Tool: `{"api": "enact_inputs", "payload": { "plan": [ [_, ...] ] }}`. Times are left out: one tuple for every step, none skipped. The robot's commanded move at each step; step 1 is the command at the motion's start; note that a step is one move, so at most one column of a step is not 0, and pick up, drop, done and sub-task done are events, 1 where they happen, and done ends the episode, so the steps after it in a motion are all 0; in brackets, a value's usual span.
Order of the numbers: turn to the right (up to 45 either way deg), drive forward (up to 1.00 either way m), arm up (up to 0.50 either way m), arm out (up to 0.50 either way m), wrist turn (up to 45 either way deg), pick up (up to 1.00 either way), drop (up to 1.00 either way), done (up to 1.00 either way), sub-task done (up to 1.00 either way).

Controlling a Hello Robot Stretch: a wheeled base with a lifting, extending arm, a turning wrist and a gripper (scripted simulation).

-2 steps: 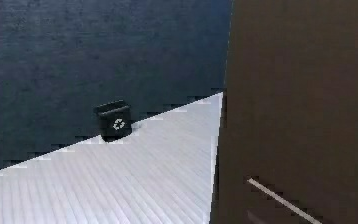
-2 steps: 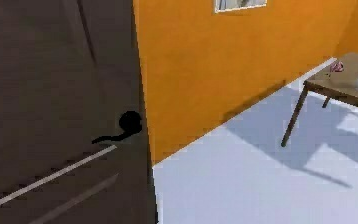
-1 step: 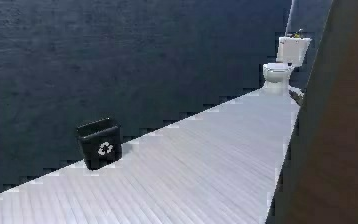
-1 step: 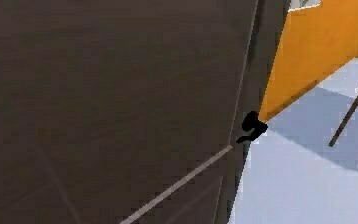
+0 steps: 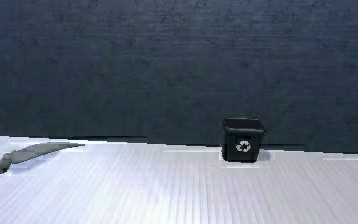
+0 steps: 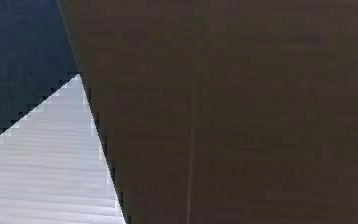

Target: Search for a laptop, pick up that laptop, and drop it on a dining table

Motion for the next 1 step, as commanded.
{"api": "enact_inputs", "payload": {
  "plan": [
    [-45.0,0.0,0.0,0.0,0.0,0.0,0.0,0.0,0.0]
  ]
}}
